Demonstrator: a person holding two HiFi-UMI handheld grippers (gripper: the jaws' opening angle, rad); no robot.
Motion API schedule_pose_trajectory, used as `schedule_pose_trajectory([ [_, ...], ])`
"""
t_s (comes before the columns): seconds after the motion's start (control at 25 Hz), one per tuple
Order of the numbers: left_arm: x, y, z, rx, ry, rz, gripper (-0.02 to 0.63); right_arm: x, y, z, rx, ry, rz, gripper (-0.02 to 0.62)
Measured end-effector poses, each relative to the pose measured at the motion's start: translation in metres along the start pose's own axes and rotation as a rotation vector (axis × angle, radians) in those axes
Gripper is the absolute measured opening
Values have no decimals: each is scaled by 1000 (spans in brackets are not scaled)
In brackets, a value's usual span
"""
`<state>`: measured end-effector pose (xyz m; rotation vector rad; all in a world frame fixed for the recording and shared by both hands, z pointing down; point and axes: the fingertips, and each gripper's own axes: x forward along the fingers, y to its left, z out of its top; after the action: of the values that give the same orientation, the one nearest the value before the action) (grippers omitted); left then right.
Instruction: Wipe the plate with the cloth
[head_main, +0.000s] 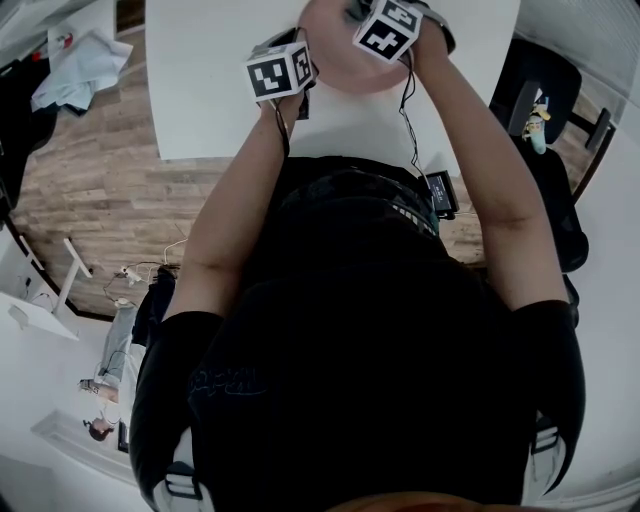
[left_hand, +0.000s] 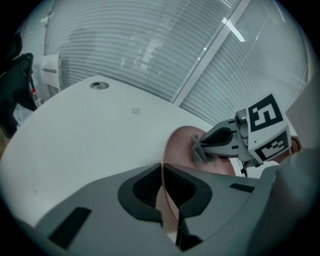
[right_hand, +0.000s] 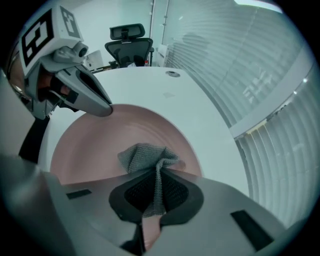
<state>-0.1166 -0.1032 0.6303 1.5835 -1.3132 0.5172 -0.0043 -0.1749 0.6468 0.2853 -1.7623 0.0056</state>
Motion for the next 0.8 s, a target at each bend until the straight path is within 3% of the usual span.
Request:
schedule_pose_trajectory([
  [0.44, 2, 0, 1, 15, -15, 9, 28, -16, 111, 10, -60, -131, 255, 35],
  [0.64, 3, 0, 2, 34, -22, -18, 31, -36, 112, 17, 11, -213, 239, 35],
  [0.8, -1, -1, 5, 62, -40, -2, 77, -52, 101, 19, 63, -251, 213, 35],
])
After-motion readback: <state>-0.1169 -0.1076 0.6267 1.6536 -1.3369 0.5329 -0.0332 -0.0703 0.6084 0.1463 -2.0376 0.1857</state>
